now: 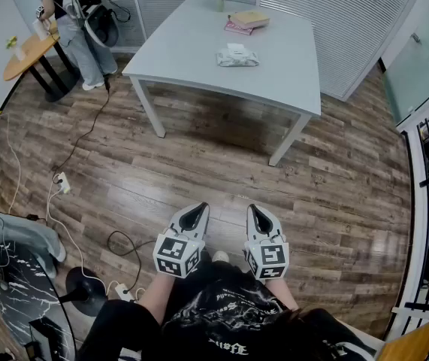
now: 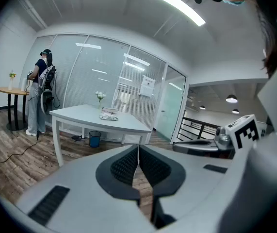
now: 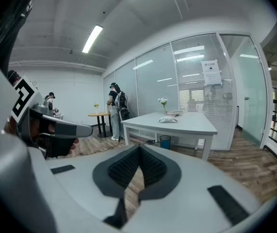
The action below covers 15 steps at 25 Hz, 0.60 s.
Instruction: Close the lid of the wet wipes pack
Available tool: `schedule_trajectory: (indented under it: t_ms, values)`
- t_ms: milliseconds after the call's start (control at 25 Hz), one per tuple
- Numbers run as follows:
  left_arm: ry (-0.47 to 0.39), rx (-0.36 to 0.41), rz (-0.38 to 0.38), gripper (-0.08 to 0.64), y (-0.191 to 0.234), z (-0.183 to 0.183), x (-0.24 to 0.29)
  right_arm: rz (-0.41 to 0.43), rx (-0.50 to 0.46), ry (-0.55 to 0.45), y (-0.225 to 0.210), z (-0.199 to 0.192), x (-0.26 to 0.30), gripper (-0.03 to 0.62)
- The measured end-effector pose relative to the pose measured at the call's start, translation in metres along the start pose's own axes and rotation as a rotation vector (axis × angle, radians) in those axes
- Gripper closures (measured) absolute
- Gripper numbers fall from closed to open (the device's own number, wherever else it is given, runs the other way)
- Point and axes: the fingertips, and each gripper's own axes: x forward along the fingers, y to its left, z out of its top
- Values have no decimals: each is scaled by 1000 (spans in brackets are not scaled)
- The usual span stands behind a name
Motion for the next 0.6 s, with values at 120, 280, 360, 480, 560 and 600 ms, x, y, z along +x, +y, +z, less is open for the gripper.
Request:
schedule_trajectory:
  t_ms: [120, 280, 360, 480, 560, 600]
  values:
    - [9, -10, -3, 549, 3, -2, 3, 8, -22, -2, 1, 6, 5, 594]
    - [7, 0, -24, 549, 12, 2, 9, -8, -39, -6, 3, 13, 18, 594]
    - [-1, 11, -36, 549, 19, 8, 15, -28, -37, -12, 2, 18, 25, 594]
    - [-19, 26, -49, 549, 35, 20, 22, -53, -30, -22, -1, 27, 39, 594]
    - [-26, 27, -55, 549, 47, 26, 27, -66, -20, -32, -1, 33, 48, 594]
    - [-28, 26, -56, 549, 54, 28, 29, -72, -17, -36, -1, 36, 53, 594]
